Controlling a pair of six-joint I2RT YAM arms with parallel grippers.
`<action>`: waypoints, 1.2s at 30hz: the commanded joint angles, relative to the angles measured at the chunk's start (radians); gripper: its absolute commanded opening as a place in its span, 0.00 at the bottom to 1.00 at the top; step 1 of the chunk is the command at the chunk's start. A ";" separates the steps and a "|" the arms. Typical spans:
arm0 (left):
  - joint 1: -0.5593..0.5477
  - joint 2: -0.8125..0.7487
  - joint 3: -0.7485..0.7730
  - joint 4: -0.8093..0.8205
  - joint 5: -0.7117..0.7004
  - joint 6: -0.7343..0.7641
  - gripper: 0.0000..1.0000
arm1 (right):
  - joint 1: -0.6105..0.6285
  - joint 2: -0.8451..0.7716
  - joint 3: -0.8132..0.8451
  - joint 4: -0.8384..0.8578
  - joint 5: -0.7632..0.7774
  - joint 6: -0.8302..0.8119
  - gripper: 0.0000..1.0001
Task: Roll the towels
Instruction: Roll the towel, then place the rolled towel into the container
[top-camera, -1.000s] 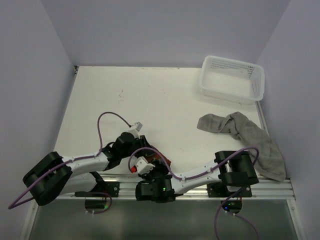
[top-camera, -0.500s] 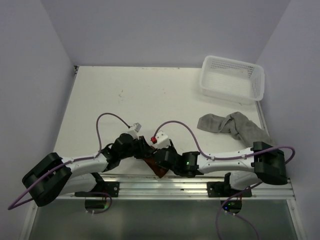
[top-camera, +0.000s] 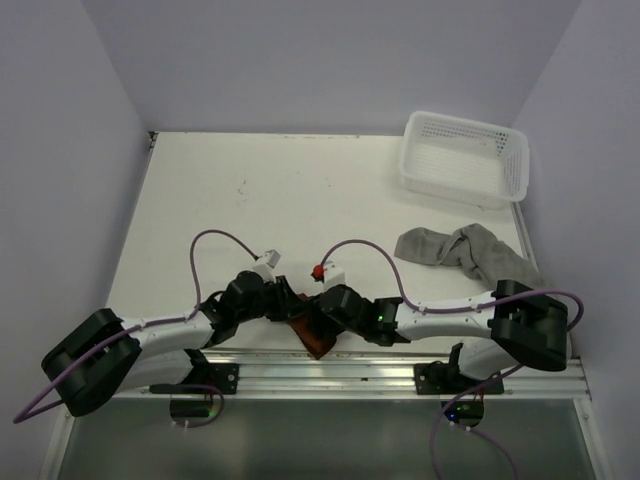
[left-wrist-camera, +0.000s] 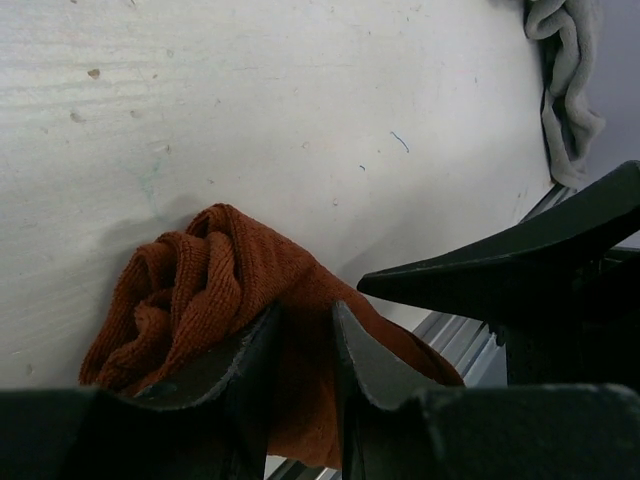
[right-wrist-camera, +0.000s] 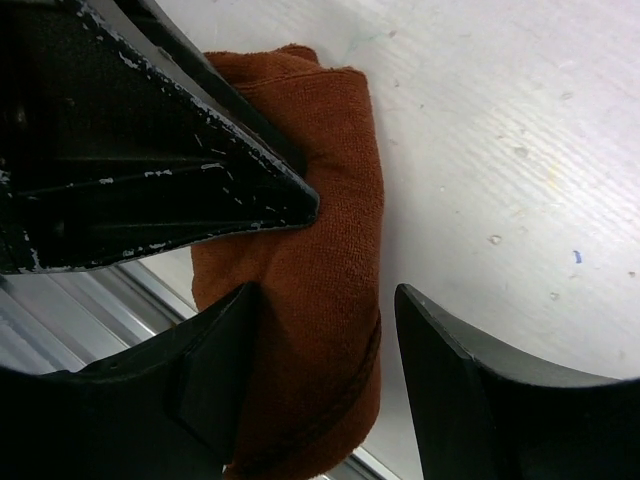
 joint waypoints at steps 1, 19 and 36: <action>-0.007 0.007 -0.050 -0.084 -0.028 0.006 0.32 | 0.003 0.033 -0.025 0.079 -0.111 0.047 0.61; -0.007 -0.021 0.125 -0.248 -0.088 0.036 0.33 | 0.045 -0.001 -0.001 0.030 0.111 -0.143 0.27; -0.004 -0.038 0.277 -0.335 -0.093 0.050 0.35 | 0.257 0.083 0.086 -0.001 0.538 -0.304 0.31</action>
